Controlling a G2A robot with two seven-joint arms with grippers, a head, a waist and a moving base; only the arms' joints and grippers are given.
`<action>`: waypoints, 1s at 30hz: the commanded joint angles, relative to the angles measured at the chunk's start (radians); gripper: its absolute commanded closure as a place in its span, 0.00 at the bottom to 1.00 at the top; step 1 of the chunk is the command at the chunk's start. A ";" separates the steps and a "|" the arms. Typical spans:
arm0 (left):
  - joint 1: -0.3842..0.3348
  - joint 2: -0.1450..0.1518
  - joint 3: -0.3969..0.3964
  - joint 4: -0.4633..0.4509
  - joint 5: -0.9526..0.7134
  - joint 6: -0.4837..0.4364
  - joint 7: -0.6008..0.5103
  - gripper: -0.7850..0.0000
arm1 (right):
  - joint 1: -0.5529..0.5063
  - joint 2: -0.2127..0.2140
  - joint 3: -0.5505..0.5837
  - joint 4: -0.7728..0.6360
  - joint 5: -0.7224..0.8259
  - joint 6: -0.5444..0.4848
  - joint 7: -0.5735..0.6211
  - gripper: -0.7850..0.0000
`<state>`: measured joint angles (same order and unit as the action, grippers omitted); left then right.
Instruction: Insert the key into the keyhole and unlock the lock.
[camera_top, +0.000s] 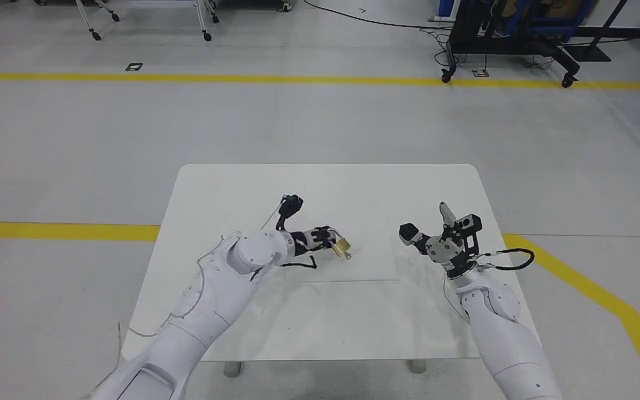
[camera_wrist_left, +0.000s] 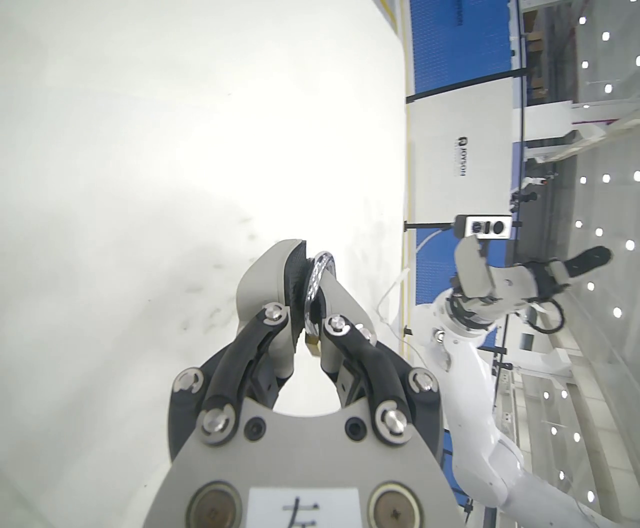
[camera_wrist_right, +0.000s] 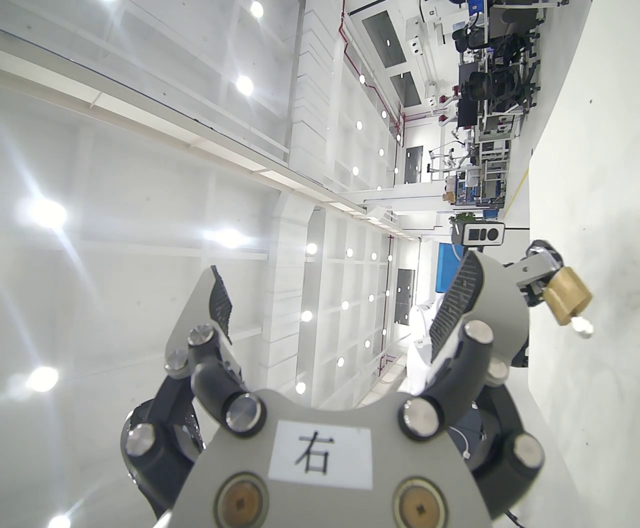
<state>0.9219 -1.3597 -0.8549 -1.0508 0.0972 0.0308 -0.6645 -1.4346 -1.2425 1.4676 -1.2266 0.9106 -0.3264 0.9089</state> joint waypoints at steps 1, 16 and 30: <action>-0.006 -0.004 0.015 0.008 0.028 0.018 0.017 1.00 | 0.000 0.000 0.000 0.000 0.000 0.000 0.000 0.00; -0.022 -0.018 0.050 0.029 0.127 0.019 0.037 0.27 | 0.000 0.000 0.000 0.000 0.000 0.000 0.000 0.00; 0.056 0.015 0.006 -0.097 0.316 -0.119 0.182 0.00 | 0.000 0.000 0.000 0.000 0.000 0.000 0.000 0.00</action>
<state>0.9617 -1.3492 -0.8411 -1.1254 0.3888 -0.0776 -0.5222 -1.4346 -1.2425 1.4675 -1.2265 0.9106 -0.3264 0.9089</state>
